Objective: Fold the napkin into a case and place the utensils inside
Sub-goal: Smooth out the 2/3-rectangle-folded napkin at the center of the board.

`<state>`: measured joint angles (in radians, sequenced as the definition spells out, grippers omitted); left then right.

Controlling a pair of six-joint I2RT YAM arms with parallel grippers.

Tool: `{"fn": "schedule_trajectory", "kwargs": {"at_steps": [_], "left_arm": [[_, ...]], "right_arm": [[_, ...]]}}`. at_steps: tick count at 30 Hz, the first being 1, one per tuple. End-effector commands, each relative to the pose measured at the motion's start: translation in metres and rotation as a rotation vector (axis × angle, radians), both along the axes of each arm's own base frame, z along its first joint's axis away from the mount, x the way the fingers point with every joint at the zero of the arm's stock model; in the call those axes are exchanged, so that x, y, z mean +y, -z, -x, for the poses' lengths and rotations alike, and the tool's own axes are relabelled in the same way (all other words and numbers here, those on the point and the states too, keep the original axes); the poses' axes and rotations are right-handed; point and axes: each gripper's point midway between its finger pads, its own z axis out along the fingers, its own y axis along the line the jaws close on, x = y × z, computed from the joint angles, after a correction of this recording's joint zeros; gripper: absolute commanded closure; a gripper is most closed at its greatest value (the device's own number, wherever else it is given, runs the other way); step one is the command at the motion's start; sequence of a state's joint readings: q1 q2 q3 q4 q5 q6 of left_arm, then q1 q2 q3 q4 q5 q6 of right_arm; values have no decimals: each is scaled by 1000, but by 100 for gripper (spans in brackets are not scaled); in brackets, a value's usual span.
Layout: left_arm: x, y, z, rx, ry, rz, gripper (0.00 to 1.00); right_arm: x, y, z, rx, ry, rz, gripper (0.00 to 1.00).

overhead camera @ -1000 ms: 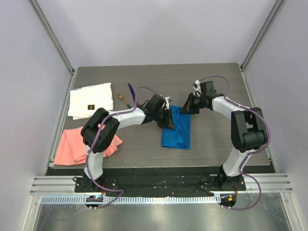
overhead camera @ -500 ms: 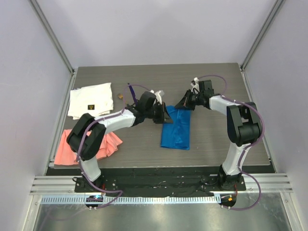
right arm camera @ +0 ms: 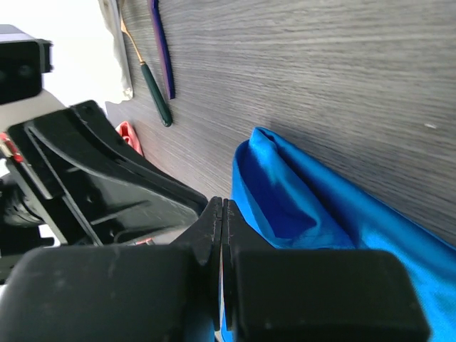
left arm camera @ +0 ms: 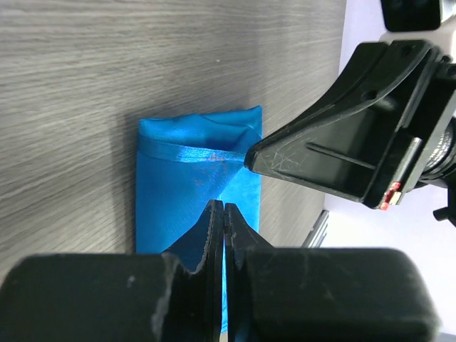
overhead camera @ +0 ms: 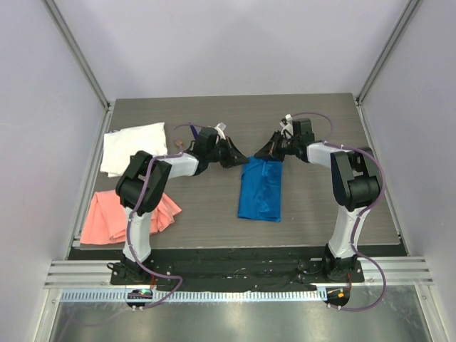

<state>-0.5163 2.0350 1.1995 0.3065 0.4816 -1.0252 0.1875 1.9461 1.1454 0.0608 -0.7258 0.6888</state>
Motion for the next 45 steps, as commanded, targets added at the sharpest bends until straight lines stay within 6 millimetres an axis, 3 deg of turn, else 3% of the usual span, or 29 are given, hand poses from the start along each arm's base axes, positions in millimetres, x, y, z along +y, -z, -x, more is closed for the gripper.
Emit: {"fn": "schedule_trajectory", "kwargs": {"at_steps": [1,17,32,39,41,45], "left_arm": [[-16,-25,-9,-78,28,83,96],[-23,5,-12,-43,43,69,96],[-30,25,-13,-23,36,52,96],[-27,30,-2,-24,64,13,94],[-25,27,2,-22,62,6,94],[-18,45,10,22,59,-37,94]], "right_arm": [[5,-12,-4,-60,-19,-30,99],[1,2,-1,-46,-11,-12,99],[-13,41,-29,-47,19,53,99],[-21,59,-34,-35,28,59,99],[-20,58,-34,-34,23,52,99],[-19,52,-33,-32,24,46,99]]}}
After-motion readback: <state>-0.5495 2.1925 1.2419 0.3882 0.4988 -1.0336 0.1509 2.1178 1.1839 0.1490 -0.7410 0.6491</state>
